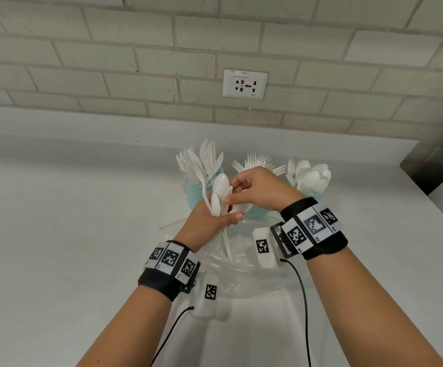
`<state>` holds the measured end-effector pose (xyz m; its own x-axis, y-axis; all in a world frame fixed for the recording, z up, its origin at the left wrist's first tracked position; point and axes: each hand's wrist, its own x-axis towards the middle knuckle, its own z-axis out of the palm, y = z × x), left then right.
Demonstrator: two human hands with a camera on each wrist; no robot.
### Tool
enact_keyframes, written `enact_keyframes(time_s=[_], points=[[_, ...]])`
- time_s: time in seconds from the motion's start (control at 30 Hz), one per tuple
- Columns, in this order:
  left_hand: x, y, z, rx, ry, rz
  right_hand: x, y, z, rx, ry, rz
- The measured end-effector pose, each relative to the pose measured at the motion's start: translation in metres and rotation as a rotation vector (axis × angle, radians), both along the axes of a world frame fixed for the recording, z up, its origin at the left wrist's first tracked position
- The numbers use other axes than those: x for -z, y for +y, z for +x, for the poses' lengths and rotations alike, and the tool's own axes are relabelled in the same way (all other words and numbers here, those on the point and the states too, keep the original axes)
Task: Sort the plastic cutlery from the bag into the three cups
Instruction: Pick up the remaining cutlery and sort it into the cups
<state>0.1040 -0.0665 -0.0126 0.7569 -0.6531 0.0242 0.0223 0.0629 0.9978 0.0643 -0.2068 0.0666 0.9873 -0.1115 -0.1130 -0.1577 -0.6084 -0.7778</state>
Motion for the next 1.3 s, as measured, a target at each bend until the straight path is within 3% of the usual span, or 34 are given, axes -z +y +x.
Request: enact_keyframes(time_s=[0.17,0.33,0.5,0.7,0.8,1.0,1.2,1.3], points=[[-0.001,0.004,0.001,-0.001,0.008,-0.018,0.001,-0.004,0.004,0.037,-0.071,-0.017],[0.002,0.007,0.005,0.005,0.010,0.001,-0.007,-0.005,0.007,0.130,-0.184,0.119],[0.002,0.010,0.005,0.023,-0.031,0.040,-0.030,-0.003,0.013,0.248,-0.409,0.269],[0.000,0.014,0.003,0.002,-0.075,0.108,-0.059,0.004,0.027,0.277,-0.751,0.254],[0.000,0.014,0.004,-0.037,-0.028,0.088,-0.046,0.010,0.044,0.250,-0.670,0.101],[-0.004,0.015,0.004,-0.097,0.048,0.030,-0.001,0.020,0.063,0.019,-0.171,-0.343],[-0.008,0.016,0.003,-0.153,0.056,0.034,-0.002,0.017,0.066,0.013,-0.088,-0.359],[-0.011,0.015,0.002,-0.148,0.062,0.016,-0.007,0.007,0.060,0.039,-0.068,-0.253]])
